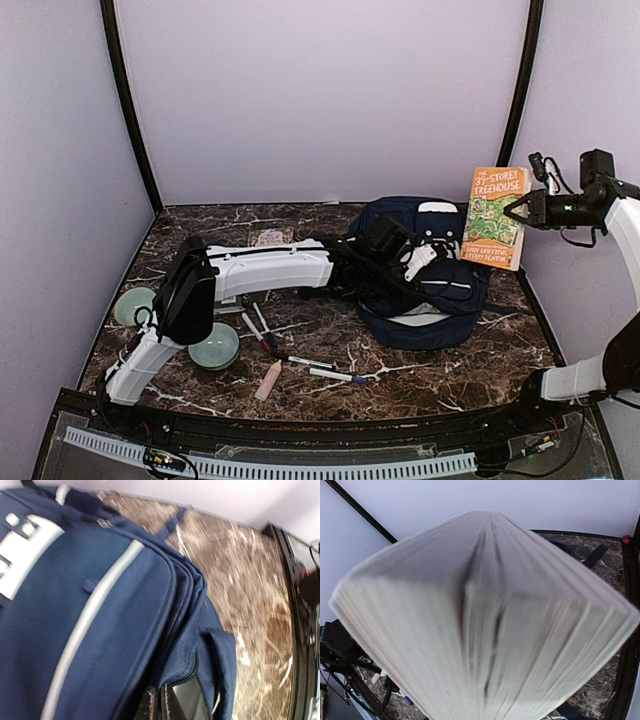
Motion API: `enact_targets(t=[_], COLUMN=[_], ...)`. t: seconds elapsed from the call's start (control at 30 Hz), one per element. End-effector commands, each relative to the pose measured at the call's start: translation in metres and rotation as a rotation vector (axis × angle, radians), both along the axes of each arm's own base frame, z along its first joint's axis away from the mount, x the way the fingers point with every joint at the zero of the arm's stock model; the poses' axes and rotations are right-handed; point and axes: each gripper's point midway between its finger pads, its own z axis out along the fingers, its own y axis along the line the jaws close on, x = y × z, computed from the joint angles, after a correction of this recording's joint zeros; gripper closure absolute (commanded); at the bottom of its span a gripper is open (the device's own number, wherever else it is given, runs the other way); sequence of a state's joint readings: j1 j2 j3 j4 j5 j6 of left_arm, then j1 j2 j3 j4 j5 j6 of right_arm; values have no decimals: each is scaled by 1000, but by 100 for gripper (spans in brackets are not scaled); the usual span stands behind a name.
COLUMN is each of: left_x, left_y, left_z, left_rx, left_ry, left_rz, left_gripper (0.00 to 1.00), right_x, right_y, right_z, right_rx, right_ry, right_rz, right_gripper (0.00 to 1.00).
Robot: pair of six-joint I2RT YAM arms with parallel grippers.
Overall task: Pack the student bag
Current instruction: Pick up the largest pocket of the bag from the student bag.
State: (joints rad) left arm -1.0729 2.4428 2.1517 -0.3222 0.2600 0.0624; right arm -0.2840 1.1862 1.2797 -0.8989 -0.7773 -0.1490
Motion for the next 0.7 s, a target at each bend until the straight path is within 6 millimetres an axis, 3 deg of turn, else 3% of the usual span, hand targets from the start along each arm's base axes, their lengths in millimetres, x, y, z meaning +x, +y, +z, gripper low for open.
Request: enact_targets(t=[0.0,0.23,0.4,0.47,0.67], left_x=[56,100,125,136,151], left_y=[-6,11,22,29,41], left_z=[97,156,175,182,210], left_rx=[-229,-411,-481,-521,-604], left_ry=[-135,-180,-229,-219,-246], left_rz=[147,236,289,307,338], left_gripper=[100,100,100,100,100], right_x=[-20,-46,-76,-78,-86], right_y=[28,53,73,78,94], right_z=[41,45,60,50,-5], right_rx=[143,266,326,337,378], right_ry=[-84,-119,-155,-123,35], right_rz=[125,303,451,456,474], right_gripper=[100,100,100,100,100])
